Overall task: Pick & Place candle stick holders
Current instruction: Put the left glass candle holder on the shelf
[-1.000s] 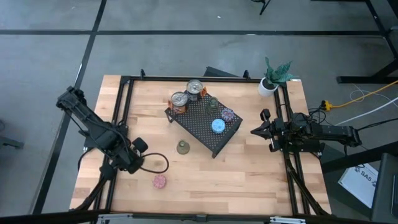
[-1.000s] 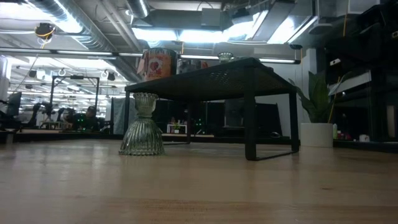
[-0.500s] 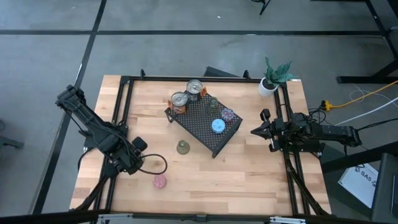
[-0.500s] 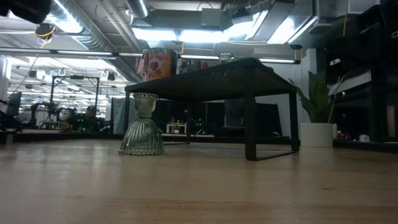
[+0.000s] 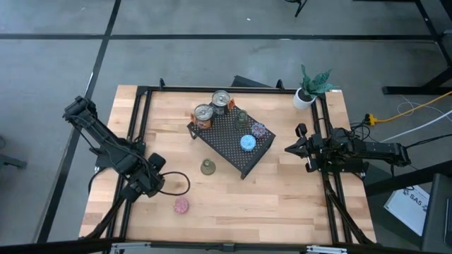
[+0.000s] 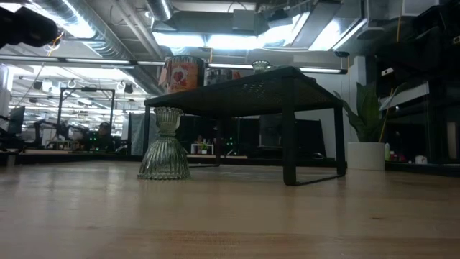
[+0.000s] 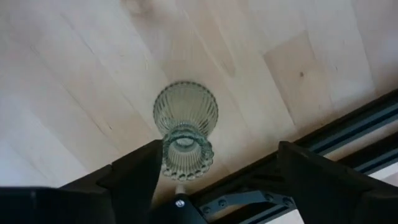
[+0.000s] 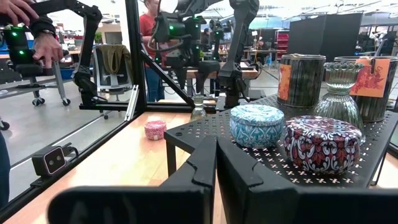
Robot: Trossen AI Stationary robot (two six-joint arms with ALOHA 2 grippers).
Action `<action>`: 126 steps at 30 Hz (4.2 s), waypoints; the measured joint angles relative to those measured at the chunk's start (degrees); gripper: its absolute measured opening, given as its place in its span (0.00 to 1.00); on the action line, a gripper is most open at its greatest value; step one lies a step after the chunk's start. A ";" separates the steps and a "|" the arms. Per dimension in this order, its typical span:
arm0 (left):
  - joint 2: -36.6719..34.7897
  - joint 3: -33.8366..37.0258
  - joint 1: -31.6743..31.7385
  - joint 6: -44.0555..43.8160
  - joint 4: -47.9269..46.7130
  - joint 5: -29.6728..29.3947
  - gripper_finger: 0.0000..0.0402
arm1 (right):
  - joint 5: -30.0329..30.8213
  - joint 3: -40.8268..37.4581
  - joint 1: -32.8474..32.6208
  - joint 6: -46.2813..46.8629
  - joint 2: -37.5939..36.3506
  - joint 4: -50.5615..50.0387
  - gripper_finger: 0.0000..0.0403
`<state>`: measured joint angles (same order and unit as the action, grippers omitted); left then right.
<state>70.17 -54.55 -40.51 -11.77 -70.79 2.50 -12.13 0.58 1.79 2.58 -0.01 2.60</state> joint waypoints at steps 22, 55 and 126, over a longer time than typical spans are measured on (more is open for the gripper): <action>0.00 0.18 4.04 1.48 1.02 0.20 0.83 | 0.01 -0.02 -0.01 -0.01 0.00 0.00 0.04; 0.04 7.56 7.06 2.01 3.79 1.44 0.83 | 0.01 0.00 -0.01 0.00 0.00 0.00 0.04; 0.04 10.34 7.05 -0.73 6.54 4.28 0.43 | -0.01 -0.02 0.01 0.00 0.00 -0.01 0.04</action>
<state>70.22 -44.21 -33.46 -12.50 -64.25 6.78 -12.14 0.56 1.80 2.58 -0.01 2.60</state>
